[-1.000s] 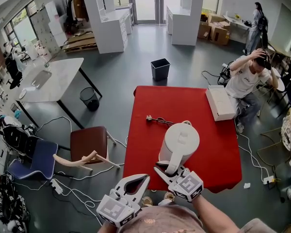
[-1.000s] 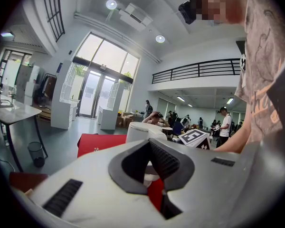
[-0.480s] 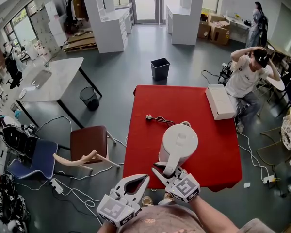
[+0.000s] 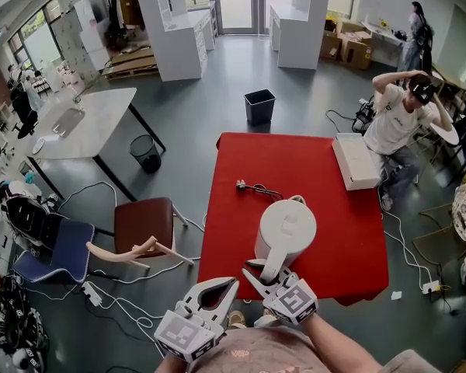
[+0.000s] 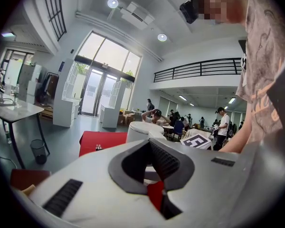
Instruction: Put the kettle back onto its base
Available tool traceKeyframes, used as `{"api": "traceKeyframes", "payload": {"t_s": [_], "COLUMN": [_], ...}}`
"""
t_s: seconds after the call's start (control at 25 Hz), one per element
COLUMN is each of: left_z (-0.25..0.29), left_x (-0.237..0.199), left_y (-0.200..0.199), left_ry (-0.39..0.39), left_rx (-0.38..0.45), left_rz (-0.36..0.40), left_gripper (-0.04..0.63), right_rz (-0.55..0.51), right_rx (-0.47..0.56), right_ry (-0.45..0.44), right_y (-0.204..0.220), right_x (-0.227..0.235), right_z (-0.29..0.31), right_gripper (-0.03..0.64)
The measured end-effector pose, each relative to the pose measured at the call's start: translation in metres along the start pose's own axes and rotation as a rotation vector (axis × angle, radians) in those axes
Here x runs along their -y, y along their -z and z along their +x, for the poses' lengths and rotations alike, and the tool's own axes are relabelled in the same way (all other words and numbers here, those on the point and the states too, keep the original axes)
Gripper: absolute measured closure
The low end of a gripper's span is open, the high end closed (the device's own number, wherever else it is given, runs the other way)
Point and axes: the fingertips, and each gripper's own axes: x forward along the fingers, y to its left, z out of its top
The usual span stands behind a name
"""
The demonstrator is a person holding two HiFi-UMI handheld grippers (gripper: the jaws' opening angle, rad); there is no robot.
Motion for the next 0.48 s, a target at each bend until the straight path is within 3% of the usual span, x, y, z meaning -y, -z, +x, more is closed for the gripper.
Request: {"api": "traceKeyframes", "payload": {"t_s": [0.36,0.44,0.48], "left_z": [0.0011,0.0009,0.0008], "left_x": [0.0053,0.0062,0.0063], "left_y": [-0.0008,-0.0014,-0.0009], "left_ry": [0.010,0.010,0.009], "left_rx": [0.001,0.002,0.001], "left_rz": [0.004,0.006,0.006], "left_gripper": [0.594,0.594,0.594], "right_rz": [-0.004,0.001,0.003], "right_rx": [-0.010,-0.025,-0.032], "right_ry": [0.026,0.021,0.008], "right_y": [0.0055,0.0065,0.0069], "right_x": [-0.0010,-0.0020,-0.0042], "right_z": [-0.0013,-0.0013,-0.0009], "right_gripper": [0.547,0.516,0.470]}}
